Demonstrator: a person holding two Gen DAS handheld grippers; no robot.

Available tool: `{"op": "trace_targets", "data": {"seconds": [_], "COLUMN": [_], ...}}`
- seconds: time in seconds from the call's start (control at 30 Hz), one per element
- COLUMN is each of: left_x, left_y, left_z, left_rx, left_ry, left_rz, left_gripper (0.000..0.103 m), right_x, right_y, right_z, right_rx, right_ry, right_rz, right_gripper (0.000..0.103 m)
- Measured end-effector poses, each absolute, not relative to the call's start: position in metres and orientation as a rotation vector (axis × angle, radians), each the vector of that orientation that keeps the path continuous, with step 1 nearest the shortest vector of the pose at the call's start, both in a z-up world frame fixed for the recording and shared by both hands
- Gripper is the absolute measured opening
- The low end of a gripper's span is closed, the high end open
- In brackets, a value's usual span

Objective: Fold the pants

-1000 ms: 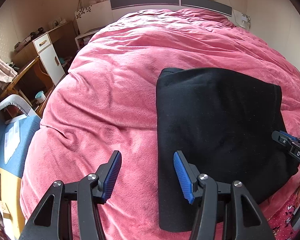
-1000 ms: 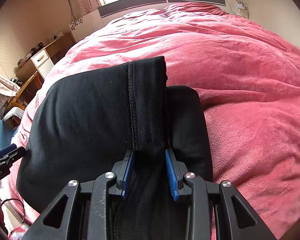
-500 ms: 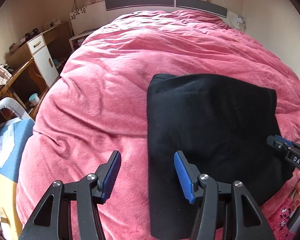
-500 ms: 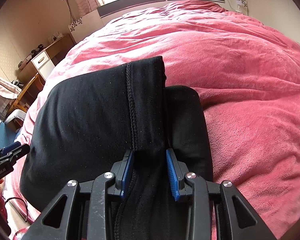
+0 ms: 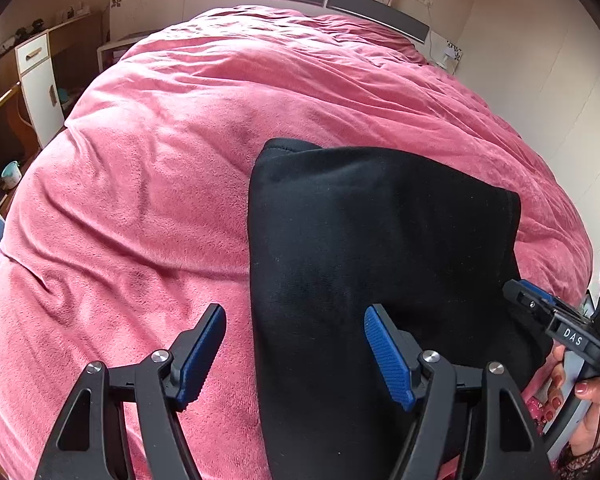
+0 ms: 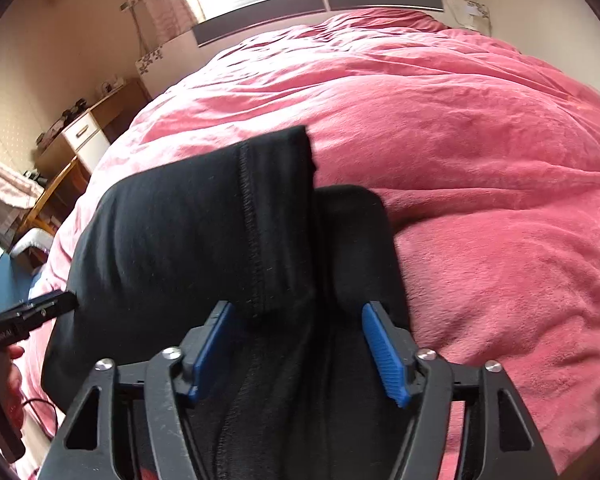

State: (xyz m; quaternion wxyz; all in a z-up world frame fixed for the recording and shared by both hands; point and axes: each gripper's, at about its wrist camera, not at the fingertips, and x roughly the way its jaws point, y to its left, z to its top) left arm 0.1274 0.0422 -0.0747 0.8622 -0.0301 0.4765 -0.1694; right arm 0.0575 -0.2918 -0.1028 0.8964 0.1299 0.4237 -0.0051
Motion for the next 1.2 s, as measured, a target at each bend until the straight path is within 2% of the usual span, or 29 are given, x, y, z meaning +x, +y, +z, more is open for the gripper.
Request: {"op": "trace_targets", "data": {"seconds": [0.07, 0.1, 0.17, 0.37, 0.5, 0.67, 0.77, 0.83, 0.87, 1.0, 1.03, 1.1, 1.2], "left_x": [0.130, 0.131, 0.134, 0.142, 0.154, 0.162, 0.156, 0.151, 0.147, 0.125, 0.120, 0.110, 0.097], "left_y": [0.044, 0.047, 0.049, 0.059, 0.068, 0.077, 0.068, 0.062, 0.059, 0.042, 0.036, 0.028, 0.023], "left_z": [-0.078, -0.080, -0.085, -0.095, -0.113, -0.137, -0.134, -0.128, -0.124, -0.102, -0.096, -0.082, -0.066], "left_rx": [-0.093, -0.118, -0.157, -0.265, -0.407, -0.536, -0.475, -0.420, -0.397, -0.214, -0.160, -0.074, -0.021], "left_ry": [1.010, 1.020, 1.039, 1.055, 1.136, 1.218, 1.196, 1.157, 1.133, 1.006, 0.973, 0.913, 0.842], "left_rz": [-0.383, -0.403, -0.437, -0.502, -0.549, -0.564, -0.557, -0.546, -0.543, -0.517, -0.515, -0.519, -0.517], "left_gripper": [0.073, 0.073, 0.073, 0.073, 0.073, 0.084, 0.084, 0.077, 0.073, 0.046, 0.040, 0.035, 0.033], "right_x": [0.057, 0.057, 0.057, 0.055, 0.058, 0.067, 0.072, 0.072, 0.073, 0.072, 0.072, 0.068, 0.062], "right_y": [-0.298, -0.301, -0.310, -0.346, -0.352, -0.328, -0.303, -0.289, -0.285, -0.274, -0.269, -0.261, -0.251], "right_z": [-0.102, -0.103, -0.107, -0.126, -0.138, -0.140, -0.142, -0.141, -0.139, -0.127, -0.123, -0.115, -0.103], "right_rx": [0.283, 0.282, 0.282, 0.605, 0.740, 0.638, 0.489, 0.428, 0.412, 0.348, 0.334, 0.296, 0.247], "right_ry": [0.873, 0.876, 0.897, 0.933, 0.969, 1.008, 1.027, 1.017, 1.010, 0.990, 0.982, 0.959, 0.911], "right_rz": [-0.023, -0.038, -0.102, 0.052, 0.152, 0.228, 0.207, 0.178, 0.170, 0.154, 0.153, 0.149, 0.146], "right_gripper": [0.074, 0.081, 0.088, 0.088, 0.091, 0.097, 0.098, 0.092, 0.086, 0.062, 0.060, 0.054, 0.051]}}
